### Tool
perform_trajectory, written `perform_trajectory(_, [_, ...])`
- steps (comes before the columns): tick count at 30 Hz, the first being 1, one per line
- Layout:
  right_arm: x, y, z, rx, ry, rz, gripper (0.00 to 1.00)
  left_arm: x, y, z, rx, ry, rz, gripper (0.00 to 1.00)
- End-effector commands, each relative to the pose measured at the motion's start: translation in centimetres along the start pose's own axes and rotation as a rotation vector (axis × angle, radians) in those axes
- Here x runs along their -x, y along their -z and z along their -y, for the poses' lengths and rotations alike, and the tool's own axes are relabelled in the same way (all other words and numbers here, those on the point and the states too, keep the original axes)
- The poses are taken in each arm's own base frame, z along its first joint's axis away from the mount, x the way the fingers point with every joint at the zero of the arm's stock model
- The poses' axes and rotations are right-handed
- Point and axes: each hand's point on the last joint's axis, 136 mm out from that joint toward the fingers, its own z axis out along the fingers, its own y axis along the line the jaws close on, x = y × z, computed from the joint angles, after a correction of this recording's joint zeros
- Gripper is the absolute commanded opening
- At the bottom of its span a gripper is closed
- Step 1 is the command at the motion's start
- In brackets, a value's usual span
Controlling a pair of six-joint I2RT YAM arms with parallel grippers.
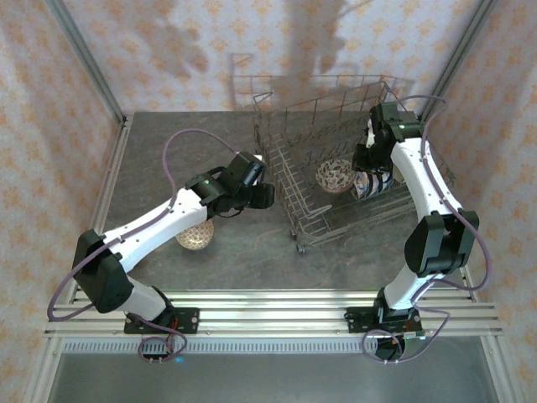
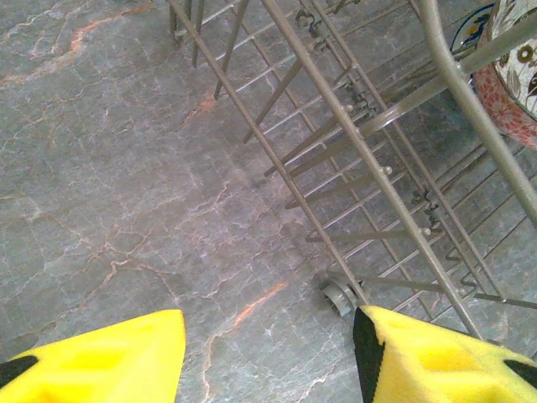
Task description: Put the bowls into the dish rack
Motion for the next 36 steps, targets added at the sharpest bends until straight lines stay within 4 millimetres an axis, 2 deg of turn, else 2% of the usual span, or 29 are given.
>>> perform_trajectory(1, [-0.3, 1.6, -0.3, 0.010, -0.005, 0.030, 0.34, 0.3, 0.2, 0.1, 0.002, -0.016, -0.014, 0.57])
perform_trajectory(4, [-0.1, 2.6, -0.9, 0.048, 0.000, 0.054, 0.36, 0.3, -0.1, 0.1, 0.003, -0.015, -0.018, 0.57])
perform_trajectory(7, [-0.4, 2.9, -1.6, 0.089, 0.007, 0.045, 0.39, 0.4, -0.3, 0.3, -0.002, -0.015, -0.023, 0.57])
perform_trajectory(13, [-1.5, 1.0, -2.0, 0.115, 0.014, -0.035, 0.39, 0.3, -0.5, 0.4, -0.005, -0.015, -0.026, 0.57])
perform_trajectory(20, [-1.9, -1.3, -1.8, 0.099, -0.001, -0.099, 0.34, 0.2, -0.3, 0.2, -0.001, -0.005, -0.021, 0.57])
perform_trajectory(27, [-2.2, -2.3, -1.1, 0.062, -0.004, -0.123, 0.33, 0.2, -0.3, 0.1, 0.001, 0.002, -0.015, 0.57])
perform_trajectory(36, [-2.2, -2.5, -1.3, 0.073, -0.007, -0.127, 0.20, 0.4, -0.6, 0.3, 0.001, -0.002, -0.021, 0.57])
